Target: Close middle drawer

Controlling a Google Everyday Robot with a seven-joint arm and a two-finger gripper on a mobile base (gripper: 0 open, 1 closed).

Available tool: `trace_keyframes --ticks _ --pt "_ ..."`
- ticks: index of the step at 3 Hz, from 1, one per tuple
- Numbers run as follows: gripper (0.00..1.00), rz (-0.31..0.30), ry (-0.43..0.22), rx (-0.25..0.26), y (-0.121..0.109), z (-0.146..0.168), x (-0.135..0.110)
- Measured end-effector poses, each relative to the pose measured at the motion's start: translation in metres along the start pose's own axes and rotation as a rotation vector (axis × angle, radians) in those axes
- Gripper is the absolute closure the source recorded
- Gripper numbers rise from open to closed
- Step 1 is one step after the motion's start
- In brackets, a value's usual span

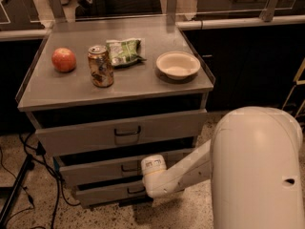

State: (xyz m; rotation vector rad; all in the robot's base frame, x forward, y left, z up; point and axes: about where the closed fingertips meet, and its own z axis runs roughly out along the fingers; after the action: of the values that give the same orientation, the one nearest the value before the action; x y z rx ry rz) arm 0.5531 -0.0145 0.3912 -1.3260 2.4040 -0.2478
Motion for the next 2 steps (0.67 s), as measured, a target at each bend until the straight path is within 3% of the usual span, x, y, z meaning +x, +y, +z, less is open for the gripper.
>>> trace_keyframes --ticks 2 --pt "0.96 0.034 0.032 0.096 -0.023 0.015 -0.004"
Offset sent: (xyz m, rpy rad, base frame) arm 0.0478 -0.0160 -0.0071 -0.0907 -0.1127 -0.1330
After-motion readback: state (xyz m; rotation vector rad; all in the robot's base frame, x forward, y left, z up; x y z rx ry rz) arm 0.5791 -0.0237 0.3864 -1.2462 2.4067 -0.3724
